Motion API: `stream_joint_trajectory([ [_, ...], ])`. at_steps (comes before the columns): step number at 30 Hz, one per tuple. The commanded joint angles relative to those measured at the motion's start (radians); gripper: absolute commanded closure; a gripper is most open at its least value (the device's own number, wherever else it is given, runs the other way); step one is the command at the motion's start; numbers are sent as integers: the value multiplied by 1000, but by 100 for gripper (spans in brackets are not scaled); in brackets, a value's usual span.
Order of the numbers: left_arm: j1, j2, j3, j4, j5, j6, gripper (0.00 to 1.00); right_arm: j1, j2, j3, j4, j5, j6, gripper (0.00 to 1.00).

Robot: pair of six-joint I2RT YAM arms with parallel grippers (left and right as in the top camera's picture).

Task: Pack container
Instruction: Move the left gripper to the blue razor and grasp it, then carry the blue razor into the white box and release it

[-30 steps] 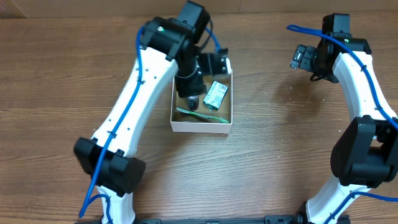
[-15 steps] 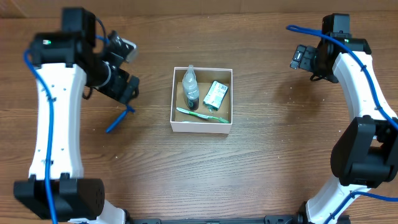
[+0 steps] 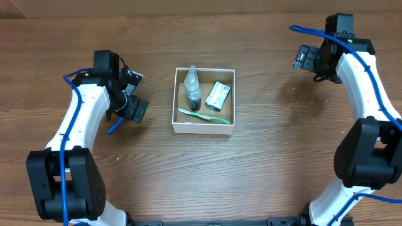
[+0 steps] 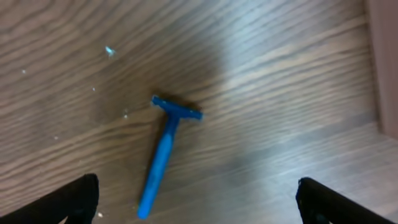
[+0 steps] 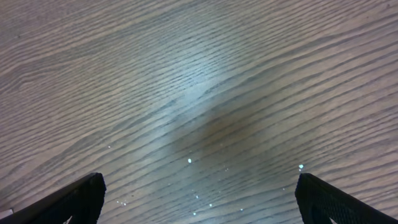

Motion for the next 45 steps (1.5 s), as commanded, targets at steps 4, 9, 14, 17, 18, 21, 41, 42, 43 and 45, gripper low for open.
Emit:
stream_joint_trajectory([
  [4, 58, -3, -89, 106, -32, 32, 0, 0, -36, 23, 5, 7, 8, 0],
  [9, 79, -3, -156, 150, -22, 31, 0, 0, -36, 23, 5, 7, 8, 0],
  [14, 79, 17, -184, 163, -21, 27, 0, 0, -36, 23, 5, 7, 8, 0],
  [17, 79, 63, -187, 174, -11, 26, 0, 0, -36, 23, 5, 7, 8, 0],
  [18, 79, 84, -187, 177, 3, 26, 0, 0, -36, 23, 6, 7, 8, 0],
  [21, 79, 144, -187, 184, 26, 27, 0, 0, -36, 23, 5, 7, 8, 0],
  [41, 69, 183, 117, -14, 49, -100, 96, 0, -36, 23, 5, 7, 8, 0],
  [42, 61, 183, 201, -89, 50, -100, 96, 0, -36, 23, 5, 7, 8, 0],
  [43, 50, 183, 283, -156, 57, -100, 96, 0, -36, 23, 6, 7, 8, 0],
  [45, 18, 183, 447, -286, 77, -89, 94, 0, -36, 23, 6, 7, 8, 0],
])
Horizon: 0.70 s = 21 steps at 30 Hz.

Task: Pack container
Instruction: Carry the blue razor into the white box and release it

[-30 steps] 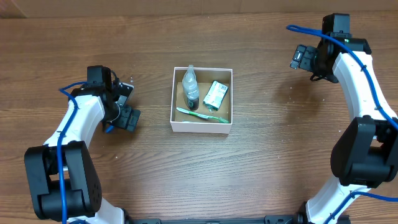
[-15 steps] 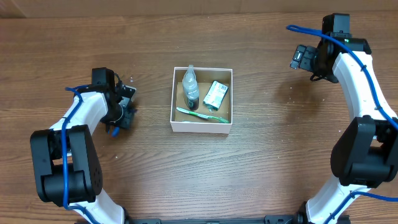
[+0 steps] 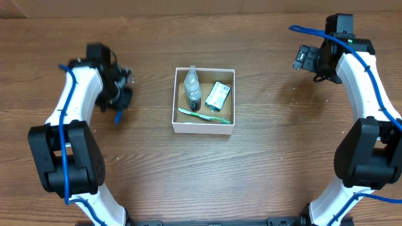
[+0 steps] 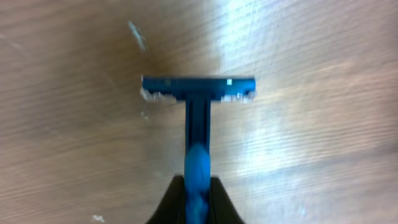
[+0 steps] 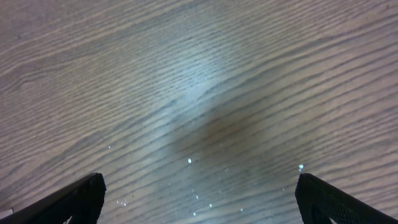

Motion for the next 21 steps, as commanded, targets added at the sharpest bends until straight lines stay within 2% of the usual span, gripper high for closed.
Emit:
stream_joint_trajectory([
  [1, -59, -8, 266, -152, 65, 6, 94, 0, -36, 23, 5, 7, 8, 0],
  [3, -108, -8, 393, -232, 117, 47, 94, 0, -36, 23, 5, 7, 8, 0],
  [7, -290, -8, 579, -328, 180, 234, 96, 0, -36, 23, 5, 7, 8, 0],
  [11, -515, -7, 609, -370, 172, 452, 93, 0, -36, 23, 5, 7, 8, 0],
  [15, -658, 0, 608, -366, 158, 573, 96, 0, -36, 23, 5, 7, 8, 0],
  [17, -693, 30, 605, -362, 113, 621, 96, 0, -36, 23, 5, 7, 8, 0],
  [21, -684, 102, 605, -388, 103, 620, 96, 0, -36, 23, 5, 7, 8, 0],
])
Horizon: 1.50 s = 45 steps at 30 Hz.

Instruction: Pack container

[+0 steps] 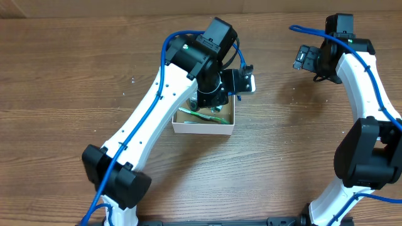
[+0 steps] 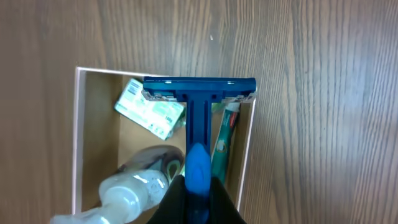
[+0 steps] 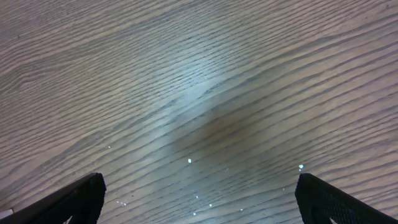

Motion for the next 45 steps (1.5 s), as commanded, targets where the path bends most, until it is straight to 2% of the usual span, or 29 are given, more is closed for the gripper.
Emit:
stream_joint_trajectory([
  [1, 16, 96, 17, -36, -21, 52, 96, 0, -36, 23, 5, 7, 8, 0],
  [7, 41, 232, 17, -124, -54, 57, 95, 0, -36, 23, 5, 7, 8, 0],
  [8, 42, 237, 17, -124, -54, 47, 88, 0, -36, 23, 5, 7, 8, 0],
  [9, 42, 245, 17, -124, -54, 29, 59, 0, -36, 23, 5, 7, 8, 0],
  [10, 42, 245, 17, -123, -54, 16, 36, 0, -36, 23, 6, 7, 8, 0],
  [11, 42, 245, 17, -124, -54, 16, 28, 0, -36, 23, 6, 7, 8, 0],
  [12, 42, 245, 17, -124, -54, 16, 25, 0, -36, 23, 5, 7, 8, 0],
  [19, 35, 238, 19, -130, -55, 13, 24, 0, -36, 23, 5, 7, 8, 0],
  [23, 5, 72, 22, -134, -46, 9, 7, 0, -36, 23, 6, 7, 8, 0],
  [24, 2, 26, 22, -122, -47, -13, 0, 0, -36, 23, 5, 7, 8, 0],
  [28, 5, -188, 22, -67, -60, -191, 0, 0, -36, 23, 5, 7, 8, 0],
  [33, 4, -364, 22, -122, -92, -338, 0, 0, -36, 23, 5, 7, 8, 0],
  [36, 4, -389, 22, -148, -98, -347, 0, 0, -36, 23, 6, 7, 8, 0],
  [38, 5, -388, 20, -243, -99, -391, 0, 0, -36, 23, 5, 7, 8, 0],
  [40, 19, -396, 19, -269, -122, -450, 0, 0, -36, 23, 5, 7, 8, 0],
  [42, 63, -402, 19, -268, -114, -515, 0, 0, -36, 23, 5, 7, 8, 0],
  [45, 161, -414, 19, -262, -42, -517, 0, 0, -36, 23, 5, 7, 8, 0],
])
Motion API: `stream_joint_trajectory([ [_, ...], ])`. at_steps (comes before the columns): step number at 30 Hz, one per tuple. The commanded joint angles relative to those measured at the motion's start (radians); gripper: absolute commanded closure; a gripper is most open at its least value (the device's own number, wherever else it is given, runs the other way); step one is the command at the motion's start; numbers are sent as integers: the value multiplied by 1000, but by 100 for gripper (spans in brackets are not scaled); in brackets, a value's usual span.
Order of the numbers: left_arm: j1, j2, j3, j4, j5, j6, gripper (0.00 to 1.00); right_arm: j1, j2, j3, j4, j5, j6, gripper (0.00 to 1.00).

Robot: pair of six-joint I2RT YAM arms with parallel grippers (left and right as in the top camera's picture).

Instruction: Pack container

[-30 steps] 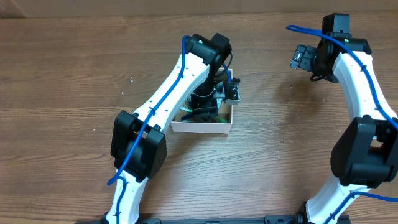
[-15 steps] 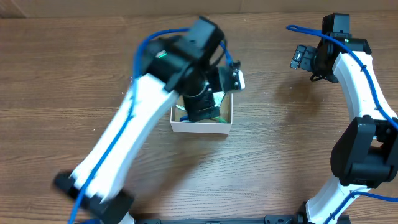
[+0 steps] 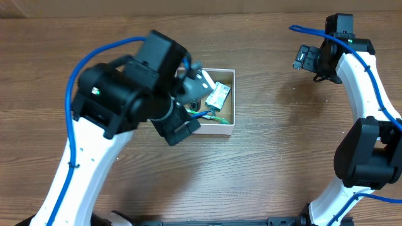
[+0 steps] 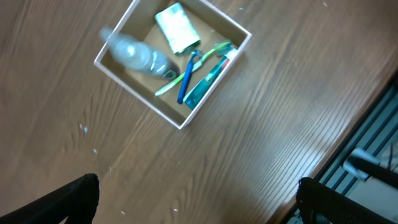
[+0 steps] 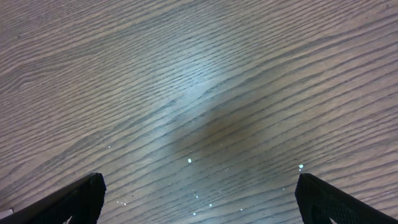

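A white box [image 4: 214, 84] stands on the wooden table, seen from high up in the left wrist view. Inside lie a clear bottle [image 4: 140, 56], a green packet [image 4: 177, 28], a green toothbrush [image 4: 217, 50], a teal tube [image 4: 208, 78] and the blue razor [image 4: 186, 78]. My left gripper [image 4: 198, 202] is open and empty, raised well above the table. In the overhead view the left arm covers part of the box [image 3: 233, 94]. My right gripper [image 5: 198, 199] is open over bare wood at the far right [image 3: 303, 58].
The table's edge [image 4: 348, 106] runs along the lower right of the left wrist view, with a dark floor and metal parts beyond it. Small white specks dot the wood under the right gripper.
The left gripper was shut on the blue razor just above the box. Now the razor lies in the box and the gripper is open, much higher up. The right arm is unchanged.
First the left gripper was open over the blue razor lying on the table left of the box. Then it was shut on the razor's handle there. Then it held the razor over the box. Now the razor rests inside and the gripper is open and raised.
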Motion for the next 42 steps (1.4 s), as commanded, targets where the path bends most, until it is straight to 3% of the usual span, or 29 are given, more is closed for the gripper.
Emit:
stream_joint_trajectory([
  [1, 139, -43, 5, 29, 95, -16, 0, 0, -36, 23, 5, 7, 8, 0],
  [4, 313, -129, -6, 150, 265, 148, 0, 0, -36, 23, 5, 7, 8, 0],
  [7, 412, -250, -110, 297, 352, 166, 0, 0, -36, 23, 5, 7, 8, 0],
  [12, 475, -570, -599, 732, 362, 114, 0, 0, -36, 23, 5, 7, 8, 0],
  [18, 556, -917, -1247, 1357, 352, -214, 0, 0, -36, 23, 5, 7, 8, 0],
  [23, 565, -1118, -1597, 1671, 278, -272, 0, 0, -36, 23, 5, 7, 8, 0],
  [25, 565, -1240, -1735, 1699, 206, -273, 0, 0, -36, 23, 5, 7, 8, 0],
  [33, 565, -1500, -1961, 1700, 47, -317, 0, 0, -36, 23, 5, 7, 8, 0],
  [42, 565, -1579, -2100, 1651, -42, -321, 0, 0, -36, 23, 5, 7, 8, 0],
])
